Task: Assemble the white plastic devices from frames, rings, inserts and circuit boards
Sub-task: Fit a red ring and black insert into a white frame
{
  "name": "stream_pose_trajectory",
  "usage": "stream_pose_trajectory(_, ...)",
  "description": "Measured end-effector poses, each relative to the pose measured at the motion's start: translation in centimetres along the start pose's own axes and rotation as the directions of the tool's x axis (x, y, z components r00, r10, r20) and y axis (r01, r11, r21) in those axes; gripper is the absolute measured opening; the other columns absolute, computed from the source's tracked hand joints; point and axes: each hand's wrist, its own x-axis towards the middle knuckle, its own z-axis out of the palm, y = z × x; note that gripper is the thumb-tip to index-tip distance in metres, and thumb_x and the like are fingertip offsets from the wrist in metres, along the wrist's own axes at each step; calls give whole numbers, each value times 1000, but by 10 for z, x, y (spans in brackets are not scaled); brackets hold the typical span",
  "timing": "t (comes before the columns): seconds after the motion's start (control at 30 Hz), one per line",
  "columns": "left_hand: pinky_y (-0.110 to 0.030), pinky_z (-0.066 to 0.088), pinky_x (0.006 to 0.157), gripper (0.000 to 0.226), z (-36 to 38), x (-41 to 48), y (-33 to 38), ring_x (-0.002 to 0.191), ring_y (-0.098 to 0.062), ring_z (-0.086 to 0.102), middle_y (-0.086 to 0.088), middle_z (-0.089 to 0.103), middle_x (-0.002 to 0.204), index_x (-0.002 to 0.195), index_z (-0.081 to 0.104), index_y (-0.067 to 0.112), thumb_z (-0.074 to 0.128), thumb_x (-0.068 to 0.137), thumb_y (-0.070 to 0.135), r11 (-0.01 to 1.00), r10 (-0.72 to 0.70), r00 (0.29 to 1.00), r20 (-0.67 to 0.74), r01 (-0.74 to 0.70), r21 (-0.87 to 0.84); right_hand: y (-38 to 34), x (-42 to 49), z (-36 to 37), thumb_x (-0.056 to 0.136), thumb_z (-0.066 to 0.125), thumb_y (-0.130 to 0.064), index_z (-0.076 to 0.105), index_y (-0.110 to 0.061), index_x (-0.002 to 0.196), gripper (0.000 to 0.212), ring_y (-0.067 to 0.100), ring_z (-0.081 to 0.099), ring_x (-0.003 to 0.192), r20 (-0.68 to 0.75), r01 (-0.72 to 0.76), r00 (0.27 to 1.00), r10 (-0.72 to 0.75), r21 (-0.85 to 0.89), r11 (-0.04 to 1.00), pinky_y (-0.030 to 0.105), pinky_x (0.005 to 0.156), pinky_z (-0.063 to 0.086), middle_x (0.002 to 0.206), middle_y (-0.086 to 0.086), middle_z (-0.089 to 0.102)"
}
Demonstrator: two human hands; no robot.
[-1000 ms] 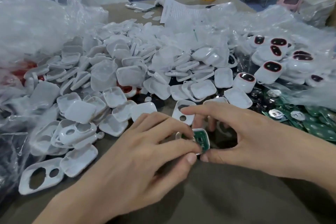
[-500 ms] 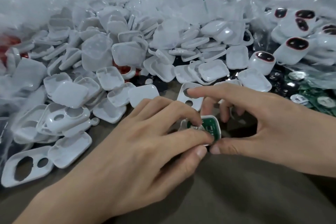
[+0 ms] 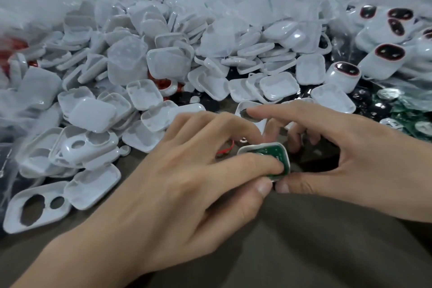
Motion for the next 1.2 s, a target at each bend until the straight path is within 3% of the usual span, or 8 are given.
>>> stream_pose_trajectory(0.17, -45, 43, 85, 24, -4, 3, -14, 95, -20, 55, 1, 64, 107, 99, 78, 18, 54, 99, 23, 991, -120, 957, -263, 133, 31, 2, -1, 0, 72, 66, -63, 35, -64, 138, 73, 6, 54, 105, 18, -21, 1000, 20, 31, 999, 17, 82, 41, 125, -24, 56)
stream_pose_trajectory(0.37, -53, 45, 85, 29, -6, 3, -28, 94, -24, 60, -1, 64, 102, 101, 74, 16, 46, 105, 23, 955, -267, 847, -459, 297, -9, 0, -1, 0, 72, 76, -44, 34, -65, 138, 81, 7, 55, 99, -3, -16, 1000, 16, 37, 999, 22, 74, 44, 126, -25, 57)
stream_pose_trajectory(0.77, -41, 44, 87, 24, -2, 5, -29, 92, -21, 58, 2, 63, 99, 99, 74, 16, 50, 101, 20, 951, -274, 857, -438, 309, 9, -3, -1, -1, 73, 76, -42, 32, -65, 139, 83, 4, 55, 97, -10, -23, 1000, 23, 10, 1000, 20, 73, 45, 125, -26, 57)
stream_pose_trajectory(0.97, -41, 46, 85, 24, -2, 5, -29, 91, -21, 58, 4, 64, 99, 100, 74, 16, 51, 101, 22, 962, -253, 880, -402, 272, -8, -1, -1, 0, 79, 78, -49, 37, -64, 136, 71, 5, 56, 100, -7, -33, 999, 33, 21, 999, 20, 75, 44, 126, -25, 57)
stream_pose_trajectory(1.07, -42, 47, 83, 22, -2, 5, -27, 93, -21, 60, 6, 65, 99, 100, 75, 18, 54, 98, 22, 973, -227, 909, -349, 226, -46, -1, -1, -2, 76, 72, -50, 40, -60, 134, 67, 8, 55, 101, 21, -56, 998, 55, 56, 997, 22, 75, 44, 127, -24, 57)
stream_pose_trajectory(1.2, -30, 45, 84, 22, -3, 5, -21, 92, -15, 58, 11, 62, 96, 105, 72, 23, 53, 96, 30, 975, -218, 953, -211, 202, -92, -1, -2, -4, 78, 76, -44, 40, -63, 131, 67, 7, 53, 104, 71, -88, 994, 82, 79, 993, 23, 77, 44, 125, -25, 56)
